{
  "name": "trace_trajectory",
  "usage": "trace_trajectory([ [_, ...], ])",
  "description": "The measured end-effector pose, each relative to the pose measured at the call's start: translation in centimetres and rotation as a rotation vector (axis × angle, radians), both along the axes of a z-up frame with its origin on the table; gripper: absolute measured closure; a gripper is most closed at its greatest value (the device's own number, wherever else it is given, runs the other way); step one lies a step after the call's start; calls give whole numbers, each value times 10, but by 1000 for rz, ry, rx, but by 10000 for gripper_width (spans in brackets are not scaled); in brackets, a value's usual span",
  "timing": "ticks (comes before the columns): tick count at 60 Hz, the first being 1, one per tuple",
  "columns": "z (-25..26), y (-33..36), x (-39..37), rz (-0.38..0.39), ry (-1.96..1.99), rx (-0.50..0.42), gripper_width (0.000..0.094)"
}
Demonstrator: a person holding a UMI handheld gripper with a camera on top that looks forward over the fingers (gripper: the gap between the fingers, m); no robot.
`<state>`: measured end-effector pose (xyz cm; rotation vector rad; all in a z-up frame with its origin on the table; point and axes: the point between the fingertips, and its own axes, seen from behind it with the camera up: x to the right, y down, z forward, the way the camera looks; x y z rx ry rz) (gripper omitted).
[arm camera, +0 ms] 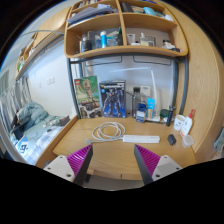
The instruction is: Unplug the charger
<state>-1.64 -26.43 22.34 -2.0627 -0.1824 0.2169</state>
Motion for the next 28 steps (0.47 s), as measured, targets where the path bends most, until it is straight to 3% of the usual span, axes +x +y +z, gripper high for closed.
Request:
trace_trajectory([
  [28,-1,-18,-28,34,-16,11,96],
])
